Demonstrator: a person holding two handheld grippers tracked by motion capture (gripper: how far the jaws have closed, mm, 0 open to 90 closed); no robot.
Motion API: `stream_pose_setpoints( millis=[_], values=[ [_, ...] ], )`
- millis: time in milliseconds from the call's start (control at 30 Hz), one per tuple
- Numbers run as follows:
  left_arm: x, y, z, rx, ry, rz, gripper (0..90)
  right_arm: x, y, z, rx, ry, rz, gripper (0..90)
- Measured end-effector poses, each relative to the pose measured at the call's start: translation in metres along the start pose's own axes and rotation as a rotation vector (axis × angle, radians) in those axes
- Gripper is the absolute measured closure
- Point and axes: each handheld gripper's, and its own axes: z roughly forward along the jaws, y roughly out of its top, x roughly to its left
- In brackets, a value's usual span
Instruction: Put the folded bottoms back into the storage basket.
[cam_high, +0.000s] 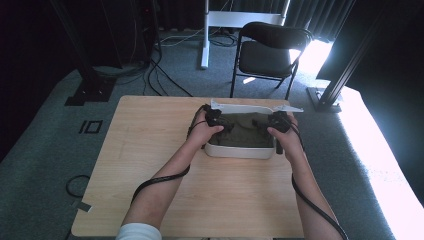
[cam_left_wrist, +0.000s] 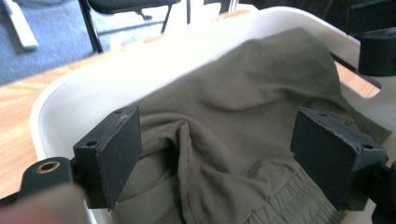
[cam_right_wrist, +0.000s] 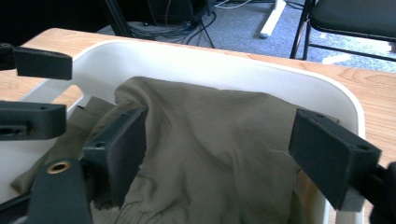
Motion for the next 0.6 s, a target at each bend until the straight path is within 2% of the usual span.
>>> stream_pose_setpoints(
  millis=[100, 200, 300, 400, 467, 600],
  values=[
    [0.0, -0.002, -0.005, -0.019, -0.008, -0.019, 18.2, 0.003, 0.0, -0.005, -0.027, -0.017, -0.008, 15.4],
    [0.001, -0.006, -0.01, -0.01, -0.006, -0.008, 18.2, 0.006, -0.001, -0.009, -0.004, -0.055, 0.016, 14.4],
    [0.003, -0.009, -0.017, -0.04, -0.002, -0.026, 18.2, 0.007, -0.003, -0.011, 0.0, -0.054, -0.006, 14.4],
    [0.005, -0.011, -0.025, -0.056, 0.005, -0.027, 18.1, 0.007, -0.005, -0.014, -0.004, -0.066, -0.026, 14.4],
    [0.005, -0.013, -0.03, -0.058, 0.004, -0.009, 18.2, 0.009, -0.006, -0.016, -0.009, -0.062, -0.02, 14.3],
    [0.005, -0.016, -0.039, -0.066, 0.005, -0.009, 18.1, 0.012, -0.01, -0.021, -0.013, -0.051, -0.008, 14.3]
  ],
)
